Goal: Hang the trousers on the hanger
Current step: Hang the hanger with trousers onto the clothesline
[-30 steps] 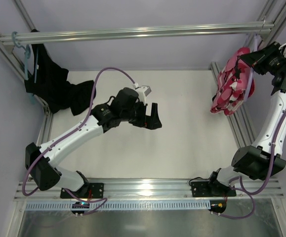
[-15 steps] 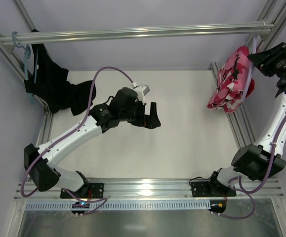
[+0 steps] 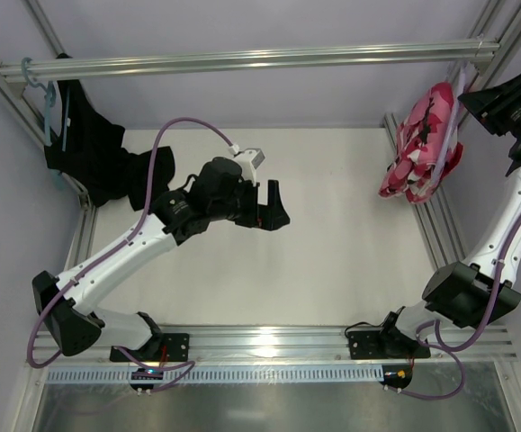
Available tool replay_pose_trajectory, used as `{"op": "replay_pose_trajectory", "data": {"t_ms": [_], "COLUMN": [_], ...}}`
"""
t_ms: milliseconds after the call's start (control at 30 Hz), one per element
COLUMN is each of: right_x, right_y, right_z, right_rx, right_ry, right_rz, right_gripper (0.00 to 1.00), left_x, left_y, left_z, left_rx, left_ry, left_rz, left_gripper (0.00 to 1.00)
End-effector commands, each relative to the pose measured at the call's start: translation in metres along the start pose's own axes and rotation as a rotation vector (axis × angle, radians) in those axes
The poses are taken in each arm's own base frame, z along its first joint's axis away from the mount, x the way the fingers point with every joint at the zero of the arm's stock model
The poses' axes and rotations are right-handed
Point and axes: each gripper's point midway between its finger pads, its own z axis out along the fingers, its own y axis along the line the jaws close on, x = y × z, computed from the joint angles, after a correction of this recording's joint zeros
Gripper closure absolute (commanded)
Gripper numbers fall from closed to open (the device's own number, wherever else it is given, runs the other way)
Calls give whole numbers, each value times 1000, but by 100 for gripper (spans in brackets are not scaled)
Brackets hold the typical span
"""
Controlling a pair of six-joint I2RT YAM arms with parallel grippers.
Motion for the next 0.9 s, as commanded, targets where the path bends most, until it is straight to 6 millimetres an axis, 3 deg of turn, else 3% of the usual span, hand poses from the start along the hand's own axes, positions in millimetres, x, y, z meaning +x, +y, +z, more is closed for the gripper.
{"op": "replay_pose_trajectory", "data": {"t_ms": [0, 133, 233, 567, 767, 867], "right_x": [-22, -22, -18, -11, 15, 34], "right_y": [18, 19, 21, 23, 39, 31], "right_z": [-7, -7, -11, -20, -4, -1], "right_rx": [-21, -24, -22, 23, 16, 63], "right_ry": [-61, -60, -62, -79, -43, -48], "right_rz": [-48, -45, -46, -52, -85, -81], "right_gripper": [61, 61, 52, 46, 39, 37], "left_x": [-19, -19, -19, -24, -28, -27], "left_y": [-12, -12, -12, 1, -7, -9], "left_z": [-13, -13, -12, -7, -3, 0], "left_rx": [20, 26, 26, -46, -4, 7], "left_ry": [-59, -61, -62, -89, -80, -73], "left_rz": [0, -6, -7, 9, 42, 49], "left_gripper": [0, 0, 0, 0, 0, 0]}}
